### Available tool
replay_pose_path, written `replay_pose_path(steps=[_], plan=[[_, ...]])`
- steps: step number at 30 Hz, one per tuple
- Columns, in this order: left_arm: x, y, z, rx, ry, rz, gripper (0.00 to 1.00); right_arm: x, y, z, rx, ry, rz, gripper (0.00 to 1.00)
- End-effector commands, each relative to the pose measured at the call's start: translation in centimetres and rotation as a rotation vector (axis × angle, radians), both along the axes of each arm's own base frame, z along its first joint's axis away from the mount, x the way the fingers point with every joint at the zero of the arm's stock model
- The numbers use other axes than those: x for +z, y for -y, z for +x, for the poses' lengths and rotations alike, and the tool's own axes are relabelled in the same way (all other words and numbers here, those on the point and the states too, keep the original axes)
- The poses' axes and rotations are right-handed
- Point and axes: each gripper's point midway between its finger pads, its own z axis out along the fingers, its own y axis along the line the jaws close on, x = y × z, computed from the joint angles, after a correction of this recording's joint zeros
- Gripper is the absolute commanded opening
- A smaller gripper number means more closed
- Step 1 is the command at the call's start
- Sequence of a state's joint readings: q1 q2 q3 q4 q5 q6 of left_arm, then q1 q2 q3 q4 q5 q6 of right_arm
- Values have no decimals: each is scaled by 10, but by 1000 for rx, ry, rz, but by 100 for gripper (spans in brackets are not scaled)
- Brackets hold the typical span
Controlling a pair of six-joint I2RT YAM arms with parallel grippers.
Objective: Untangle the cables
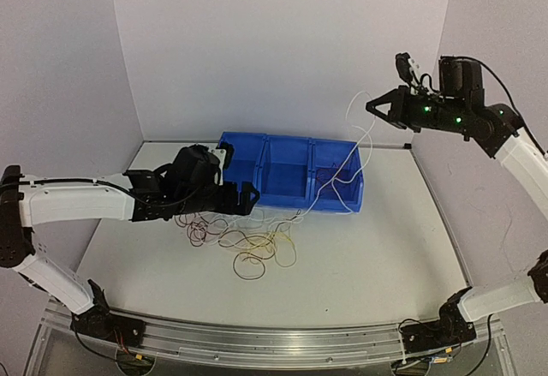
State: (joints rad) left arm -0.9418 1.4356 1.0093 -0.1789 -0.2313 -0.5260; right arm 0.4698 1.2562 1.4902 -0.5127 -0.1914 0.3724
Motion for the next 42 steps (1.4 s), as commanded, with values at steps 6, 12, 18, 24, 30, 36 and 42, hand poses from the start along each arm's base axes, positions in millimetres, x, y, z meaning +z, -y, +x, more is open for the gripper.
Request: replay_pose_path(steps=[6,12,18,24,30,36,42], plan=[[-9,79,-34,-195,104,-71,91,48,-19,15,-18,-86,259,0],[-54,108,-25,-183,61,-4,86,59,-21,28,-62,-121,333,0],[-83,107,-1,-44,64,47,81,74,-20,31,-83,-136,406,0],[-99,115,12,9,66,71,73,77,-23,30,-77,-158,437,0],[-119,91,14,104,43,149,19,96,0,31,-162,-24,355,0],[-140,27,3,240,-9,245,0,115,99,57,-649,284,-72,0],[-162,-48,-14,405,-92,322,0,140,162,69,-944,394,-418,0]])
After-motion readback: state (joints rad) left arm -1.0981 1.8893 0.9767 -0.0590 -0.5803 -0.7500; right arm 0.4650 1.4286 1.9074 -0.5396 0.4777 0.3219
